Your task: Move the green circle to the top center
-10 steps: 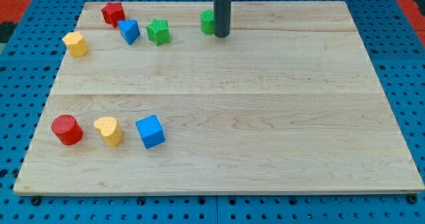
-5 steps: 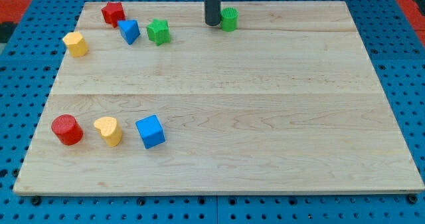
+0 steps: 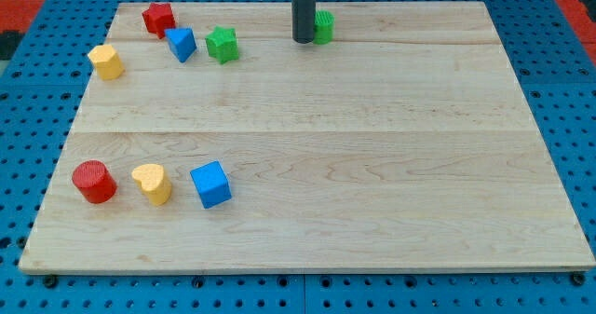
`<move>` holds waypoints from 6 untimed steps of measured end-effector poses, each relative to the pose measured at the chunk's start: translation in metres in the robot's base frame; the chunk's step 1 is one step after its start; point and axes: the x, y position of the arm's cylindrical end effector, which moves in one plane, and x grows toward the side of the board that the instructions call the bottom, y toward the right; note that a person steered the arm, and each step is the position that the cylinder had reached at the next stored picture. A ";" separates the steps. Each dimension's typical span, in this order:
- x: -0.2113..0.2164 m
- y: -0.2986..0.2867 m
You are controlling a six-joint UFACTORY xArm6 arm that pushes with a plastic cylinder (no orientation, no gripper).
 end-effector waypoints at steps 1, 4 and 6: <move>0.036 0.013; 0.080 0.049; 0.076 0.054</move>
